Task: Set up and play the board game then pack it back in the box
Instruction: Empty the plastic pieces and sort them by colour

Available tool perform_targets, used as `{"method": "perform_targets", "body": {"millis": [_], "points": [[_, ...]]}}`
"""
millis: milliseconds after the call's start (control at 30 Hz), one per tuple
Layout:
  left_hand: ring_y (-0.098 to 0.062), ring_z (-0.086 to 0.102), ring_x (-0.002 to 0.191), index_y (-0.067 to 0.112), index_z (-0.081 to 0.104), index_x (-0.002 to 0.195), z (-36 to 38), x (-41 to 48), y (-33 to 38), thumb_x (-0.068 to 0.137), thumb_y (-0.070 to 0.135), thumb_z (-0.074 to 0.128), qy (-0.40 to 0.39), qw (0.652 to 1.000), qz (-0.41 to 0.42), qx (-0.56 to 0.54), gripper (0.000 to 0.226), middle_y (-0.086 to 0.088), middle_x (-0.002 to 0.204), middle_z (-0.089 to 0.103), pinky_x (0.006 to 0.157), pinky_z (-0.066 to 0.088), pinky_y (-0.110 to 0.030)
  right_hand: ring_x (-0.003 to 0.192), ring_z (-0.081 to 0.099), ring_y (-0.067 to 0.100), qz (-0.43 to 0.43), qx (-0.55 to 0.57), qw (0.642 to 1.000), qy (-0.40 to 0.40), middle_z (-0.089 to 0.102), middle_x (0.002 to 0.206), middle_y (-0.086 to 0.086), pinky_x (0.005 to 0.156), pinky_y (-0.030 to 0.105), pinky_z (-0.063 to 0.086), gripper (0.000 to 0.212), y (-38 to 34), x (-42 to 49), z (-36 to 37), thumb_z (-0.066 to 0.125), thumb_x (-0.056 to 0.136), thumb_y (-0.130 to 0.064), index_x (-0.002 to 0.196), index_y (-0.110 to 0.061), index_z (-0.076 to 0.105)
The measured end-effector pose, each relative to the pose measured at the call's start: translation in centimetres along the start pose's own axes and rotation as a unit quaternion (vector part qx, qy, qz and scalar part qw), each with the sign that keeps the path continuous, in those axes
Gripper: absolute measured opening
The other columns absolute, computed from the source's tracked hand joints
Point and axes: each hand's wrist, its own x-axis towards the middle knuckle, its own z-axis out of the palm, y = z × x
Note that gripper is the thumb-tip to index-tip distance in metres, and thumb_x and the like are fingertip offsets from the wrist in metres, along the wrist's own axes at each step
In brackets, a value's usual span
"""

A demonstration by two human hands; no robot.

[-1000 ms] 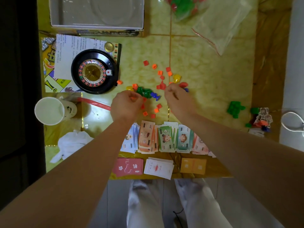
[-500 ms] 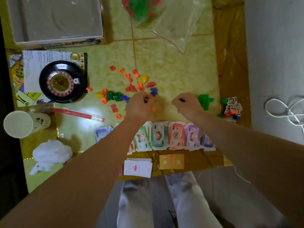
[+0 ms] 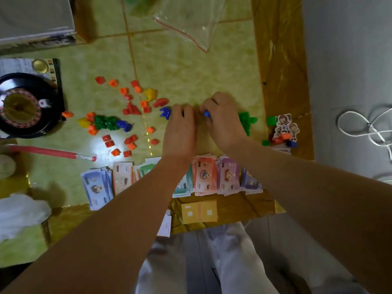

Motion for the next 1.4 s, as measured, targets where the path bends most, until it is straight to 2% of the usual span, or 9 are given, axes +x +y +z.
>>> {"method": "perform_targets", "body": {"millis": [100, 267, 467, 700, 833, 933, 1100, 1200, 1400], "points": [[-0.032, 0.052, 0.080, -0.004, 0.055, 0.102, 0.3, 0.0, -0.1, 0.075, -0.016, 0.054, 0.024, 1.000, 0.003, -0.005, 0.030, -0.023, 0.105, 0.051, 0.063, 0.026, -0.023, 0.090, 0.053, 0.036, -0.029, -0.024, 0.999, 0.018, 0.055, 0.099, 0.018, 0.077, 0.041, 0.043, 0.024, 0.3, -0.3, 0.5, 0.052, 0.074, 0.007, 0.093, -0.001, 0.063], [-0.033, 0.053, 0.080, -0.003, 0.054, 0.105, 0.5, -0.1, -0.4, 0.080, -0.010, 0.056, 0.040, 0.998, 0.008, -0.041, 0.026, -0.023, 0.109, 0.049, 0.065, 0.045, -0.036, 0.090, 0.051, 0.034, -0.037, -0.005, 0.999, 0.038, 0.056, 0.098, 0.016, 0.076, 0.034, 0.039, 0.031, 0.6, -0.9, 0.9, 0.049, 0.070, 0.007, 0.096, -0.002, 0.063], [-0.033, 0.055, 0.095, -0.003, 0.053, 0.113, -0.1, -0.6, -0.9, 0.079, -0.010, 0.057, 0.029, 0.998, 0.023, -0.059, 0.035, -0.022, 0.115, 0.048, 0.080, 0.045, -0.035, 0.096, 0.052, 0.031, -0.037, 0.018, 0.999, 0.029, 0.057, 0.105, 0.013, 0.078, 0.039, 0.046, 0.039, 0.4, -1.4, 0.5, 0.055, 0.070, 0.017, 0.103, -0.004, 0.062], [-0.035, 0.049, 0.115, -0.002, 0.049, 0.131, -0.6, -1.4, -1.5, 0.077, -0.008, 0.063, -0.005, 0.999, 0.025, -0.032, 0.056, -0.021, 0.128, 0.045, 0.098, 0.045, -0.039, 0.099, 0.055, 0.027, -0.008, 0.055, 0.998, -0.009, 0.056, 0.117, 0.011, 0.076, 0.032, 0.045, 0.049, 0.0, -2.2, -0.8, 0.047, 0.076, 0.015, 0.118, -0.008, 0.056], [-0.033, 0.048, 0.115, 0.002, 0.049, 0.132, -0.9, -1.6, -1.8, 0.077, -0.004, 0.068, -0.012, 0.999, 0.012, -0.029, 0.059, -0.018, 0.127, 0.043, 0.098, 0.045, -0.039, 0.090, 0.057, 0.027, 0.009, 0.064, 0.998, -0.027, 0.054, 0.120, 0.010, 0.071, 0.037, 0.046, 0.051, -0.1, -2.4, -1.3, 0.046, 0.078, 0.012, 0.123, -0.012, 0.053], [-0.032, 0.050, 0.110, 0.005, 0.050, 0.129, -1.3, -1.8, -1.9, 0.075, -0.006, 0.065, -0.020, 0.999, -0.005, -0.046, 0.057, -0.017, 0.124, 0.041, 0.093, 0.048, -0.040, 0.097, 0.057, 0.027, 0.010, 0.079, 0.996, -0.038, 0.052, 0.125, 0.010, 0.076, 0.038, 0.048, 0.053, 0.1, -2.6, -1.4, 0.045, 0.079, 0.013, 0.126, -0.012, 0.051], [-0.033, 0.052, 0.105, 0.004, 0.047, 0.130, -1.9, -1.8, -1.9, 0.078, -0.009, 0.059, -0.026, 0.997, -0.051, -0.045, 0.055, -0.017, 0.127, 0.041, 0.087, 0.047, -0.038, 0.085, 0.051, 0.014, -0.004, 0.072, 0.997, -0.036, 0.049, 0.127, 0.010, 0.066, 0.014, 0.037, 0.055, 0.4, -2.5, -1.5, 0.044, 0.076, 0.017, 0.124, -0.010, 0.053], [-0.032, 0.055, 0.100, 0.006, 0.045, 0.132, -1.9, -1.5, -1.9, 0.080, -0.011, 0.057, -0.035, 0.996, -0.077, -0.041, 0.056, -0.016, 0.130, 0.042, 0.079, 0.044, -0.034, 0.093, 0.055, 0.022, 0.005, 0.055, 0.998, -0.013, 0.046, 0.125, 0.014, 0.068, 0.019, 0.033, 0.057, 0.4, -2.5, -1.4, 0.046, 0.073, 0.019, 0.123, -0.006, 0.054], [-0.027, 0.057, 0.102, 0.006, 0.049, 0.131, -1.9, -0.9, -1.1, 0.082, -0.009, 0.052, -0.036, 0.990, -0.076, -0.110, 0.050, -0.014, 0.127, 0.048, 0.082, 0.047, -0.032, 0.115, 0.052, 0.027, 0.073, 0.059, 0.996, -0.013, 0.040, 0.128, 0.013, 0.090, 0.035, 0.047, 0.060, 0.0, -2.2, -0.4, 0.049, 0.073, 0.019, 0.126, -0.008, 0.048]]}}
